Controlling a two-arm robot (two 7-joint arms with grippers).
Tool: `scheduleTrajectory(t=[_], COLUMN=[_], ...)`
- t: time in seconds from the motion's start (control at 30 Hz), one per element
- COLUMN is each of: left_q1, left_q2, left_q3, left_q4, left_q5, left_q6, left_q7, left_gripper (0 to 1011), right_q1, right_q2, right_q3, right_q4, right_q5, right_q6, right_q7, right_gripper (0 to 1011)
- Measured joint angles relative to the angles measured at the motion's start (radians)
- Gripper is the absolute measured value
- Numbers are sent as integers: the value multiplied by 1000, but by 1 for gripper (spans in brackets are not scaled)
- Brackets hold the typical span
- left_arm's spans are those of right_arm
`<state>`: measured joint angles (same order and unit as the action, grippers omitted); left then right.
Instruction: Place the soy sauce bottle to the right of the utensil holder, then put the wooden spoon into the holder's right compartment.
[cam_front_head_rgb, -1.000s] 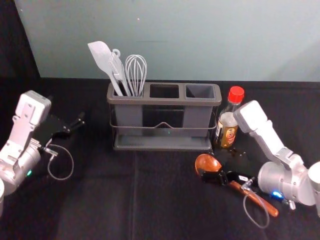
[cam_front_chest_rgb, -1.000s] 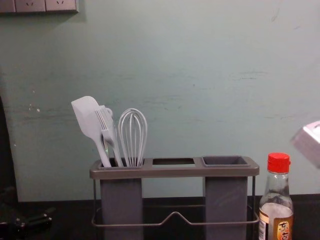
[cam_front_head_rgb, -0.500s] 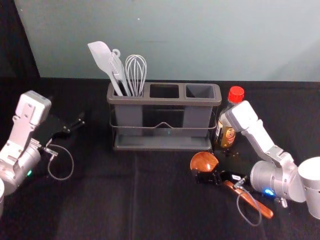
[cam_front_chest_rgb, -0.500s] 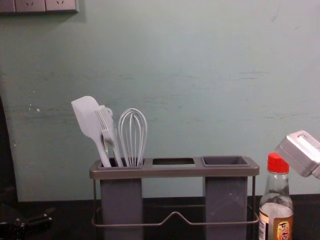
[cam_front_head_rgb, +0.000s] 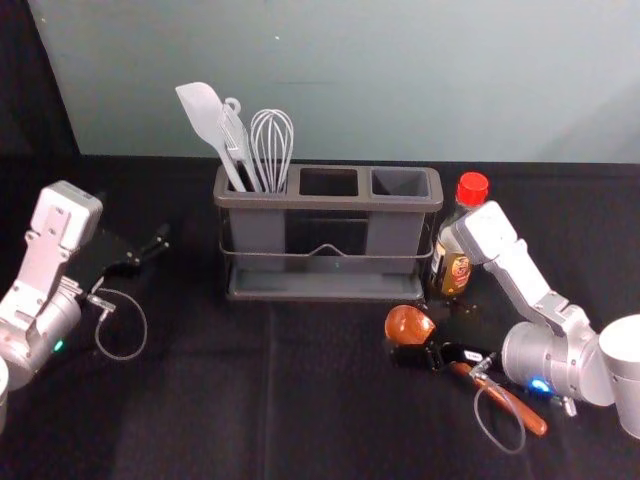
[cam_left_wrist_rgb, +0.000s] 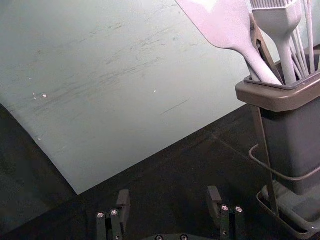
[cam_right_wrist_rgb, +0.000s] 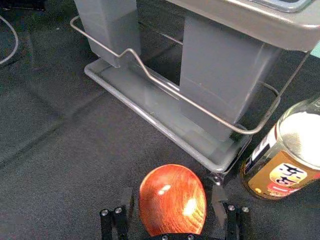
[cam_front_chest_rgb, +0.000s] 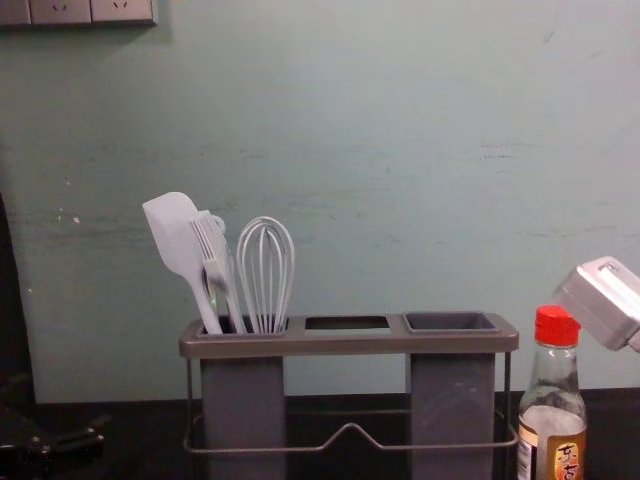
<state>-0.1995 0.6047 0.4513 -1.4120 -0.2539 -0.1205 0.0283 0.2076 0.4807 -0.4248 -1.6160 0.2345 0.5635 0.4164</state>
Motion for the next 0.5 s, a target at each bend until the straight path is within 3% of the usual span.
scheduleTrajectory(t=[0.5], left_q1=[0], left_q2=[0], left_q3=[0], left_q4=[0], left_q5=[0], left_q6=[0], left_q7=[0], left_gripper=[1005], right_q1=[2], right_q2=[-2], right_q3=[-12], right_q4=[16], right_q5=[-19], right_q6=[-10], right_q7=[2], right_gripper=[1000])
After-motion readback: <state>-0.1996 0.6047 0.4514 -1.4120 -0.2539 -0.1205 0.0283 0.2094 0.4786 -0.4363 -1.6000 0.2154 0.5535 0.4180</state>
